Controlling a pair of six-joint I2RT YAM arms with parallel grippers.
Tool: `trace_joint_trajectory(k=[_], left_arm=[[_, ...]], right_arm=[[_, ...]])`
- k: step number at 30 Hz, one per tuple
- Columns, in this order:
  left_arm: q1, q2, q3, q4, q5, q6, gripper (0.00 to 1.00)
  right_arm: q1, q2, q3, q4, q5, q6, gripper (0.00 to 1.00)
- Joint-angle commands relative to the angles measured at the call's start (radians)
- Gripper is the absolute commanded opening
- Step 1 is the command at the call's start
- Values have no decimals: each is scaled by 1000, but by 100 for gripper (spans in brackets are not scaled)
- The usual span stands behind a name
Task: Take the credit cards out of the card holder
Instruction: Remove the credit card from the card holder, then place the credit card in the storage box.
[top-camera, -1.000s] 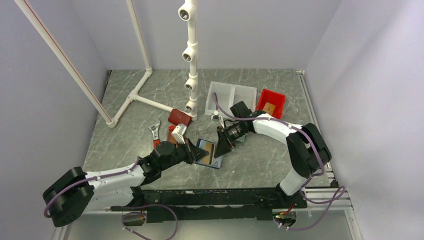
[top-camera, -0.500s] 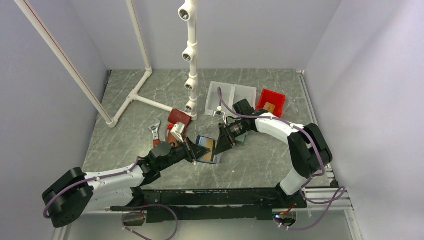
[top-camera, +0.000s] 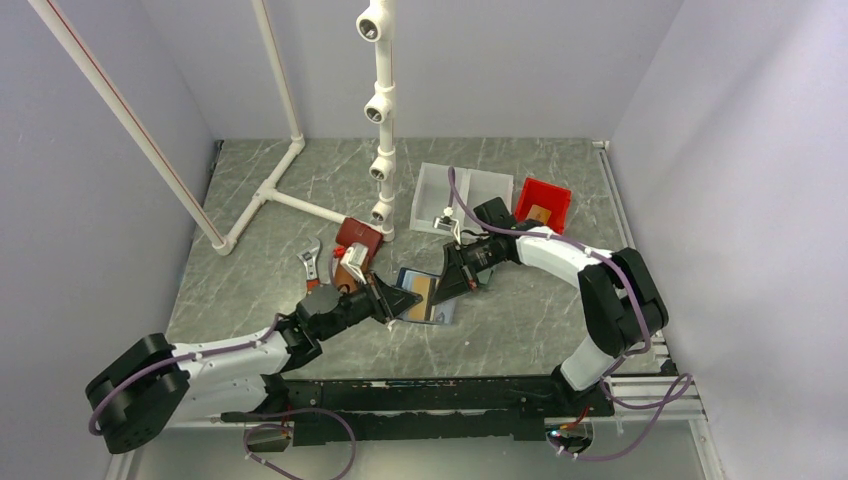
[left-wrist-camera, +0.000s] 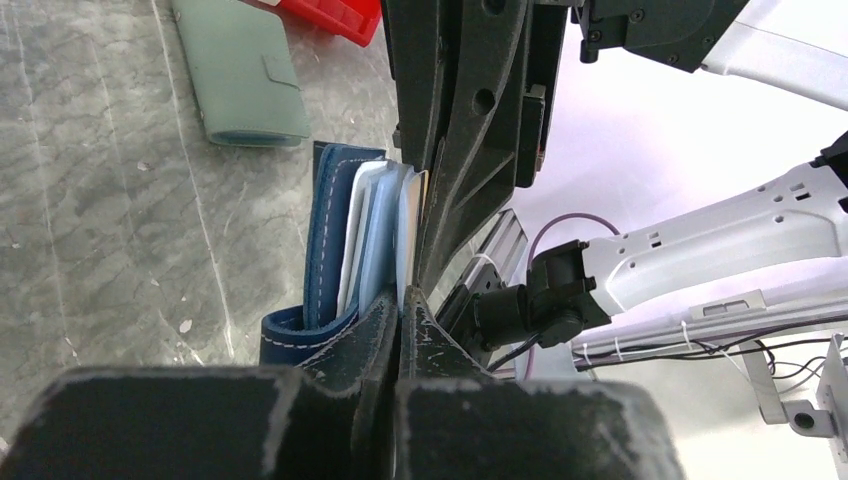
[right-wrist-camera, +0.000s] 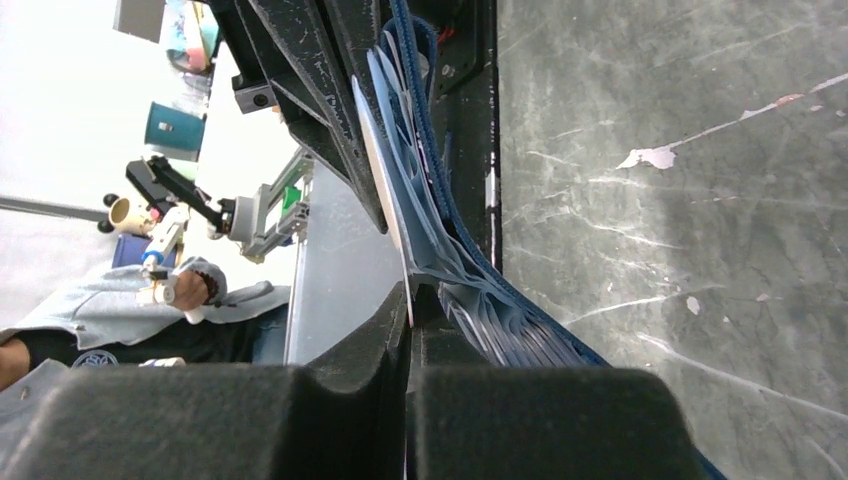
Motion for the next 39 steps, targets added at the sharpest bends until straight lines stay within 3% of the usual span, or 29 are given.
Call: trace_joint_trajectory(k=[1,5,8,10,13,14,26,30,36,39], left_arm=[[-2,-73,-5,44,-32,-23,10],[-1,-135,-10,-20,-52,-20,20],[-1,-178,-19,-52,-64,-19,23],[-1,-203,-27,-67,-72,-18,22],[0,-231,-44,-81,-88,-20,2],[-1,-241,-49,-98,-96,-22,0],[2,-487,-76,-408,-202,-25,0],[3,-554,-85,-485,-190,-32,0],[4,-582,-85,-524,-149,-44,0],[4,-565,-66,-523,-114,-39,0]], right_arm=[[4,-35,8,36,-37,-19,0],[1,-27,15,14,-23,-48,0],[-1,-18,24,-15,-4,-79,0],[-1,-4,43,-64,12,-127,0],[-2,14,62,-119,24,-182,0],[-2,19,70,-146,35,-222,0],[-16,62,203,-498,177,-605,0],[-66,-30,214,-532,247,-656,0],[-202,-313,120,-352,543,-637,0],[-307,-423,83,-287,629,-784,0]])
